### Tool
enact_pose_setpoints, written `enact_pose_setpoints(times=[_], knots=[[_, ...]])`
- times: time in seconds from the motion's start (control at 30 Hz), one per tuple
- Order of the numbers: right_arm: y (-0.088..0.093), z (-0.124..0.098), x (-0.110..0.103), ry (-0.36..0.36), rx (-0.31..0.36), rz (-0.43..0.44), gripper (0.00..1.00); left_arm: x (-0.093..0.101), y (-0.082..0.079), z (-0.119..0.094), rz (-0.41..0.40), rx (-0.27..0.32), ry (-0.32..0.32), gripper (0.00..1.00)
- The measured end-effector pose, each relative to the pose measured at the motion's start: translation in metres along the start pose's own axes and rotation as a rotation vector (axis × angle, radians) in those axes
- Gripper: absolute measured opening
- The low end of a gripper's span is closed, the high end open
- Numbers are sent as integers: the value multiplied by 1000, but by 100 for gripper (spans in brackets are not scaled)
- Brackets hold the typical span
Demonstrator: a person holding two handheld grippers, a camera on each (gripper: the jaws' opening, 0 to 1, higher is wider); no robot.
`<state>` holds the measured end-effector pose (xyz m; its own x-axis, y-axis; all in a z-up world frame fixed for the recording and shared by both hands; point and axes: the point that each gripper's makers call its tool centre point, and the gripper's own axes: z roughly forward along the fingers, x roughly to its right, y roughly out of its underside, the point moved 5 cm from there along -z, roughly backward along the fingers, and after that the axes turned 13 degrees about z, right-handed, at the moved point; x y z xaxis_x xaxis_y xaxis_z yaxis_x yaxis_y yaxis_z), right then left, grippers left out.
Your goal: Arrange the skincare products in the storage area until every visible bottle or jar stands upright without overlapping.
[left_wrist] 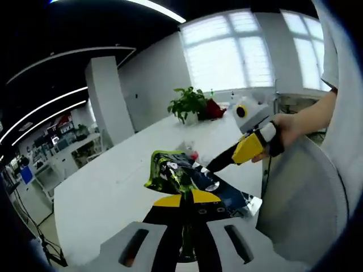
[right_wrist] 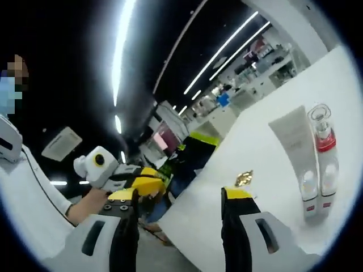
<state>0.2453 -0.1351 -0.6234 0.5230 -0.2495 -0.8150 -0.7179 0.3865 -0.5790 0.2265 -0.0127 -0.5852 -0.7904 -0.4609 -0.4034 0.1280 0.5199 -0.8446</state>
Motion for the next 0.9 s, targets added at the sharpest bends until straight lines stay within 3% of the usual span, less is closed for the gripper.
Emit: enact_pose_setpoints(times=[0.1,0.2,0.23,0.27,0.3,0.37,0.43,0.53,0.63,0.67,0.77,0.9], knots=[[6,9,3,-7,7,40,45,6,-5,2,8,11,24,0],[8,12,5,-19,41,68,20,9,-10,3,11,25,35,0],[7,13,-1,-72,59,69,13,9,-8,4,12,15,31,0],[5,13,2,-35,101,123,13,8,-8,3,23,16,30,0],[8,12,2,-47,83,112,12,6,-5,2,-4,15,35,0],[7,11,-1,-71,108,135,8,5,-4,1,-20,34,39,0],[4,9,-6,-128,154,219,2,4,-6,1,-44,55,31,0],[6,7,-6,-104,161,162,1,4,-5,3,-50,48,27,3],[6,5,-5,-75,158,130,1,2,7,4,-59,-24,-6,7],[5,3,-3,-60,172,125,1,1,8,4,-88,-24,-12,9],[1,-3,1,-55,203,141,1,-9,11,1,-214,52,-61,23],[-8,-8,1,-71,263,177,1,-11,27,1,-339,37,-103,36]])
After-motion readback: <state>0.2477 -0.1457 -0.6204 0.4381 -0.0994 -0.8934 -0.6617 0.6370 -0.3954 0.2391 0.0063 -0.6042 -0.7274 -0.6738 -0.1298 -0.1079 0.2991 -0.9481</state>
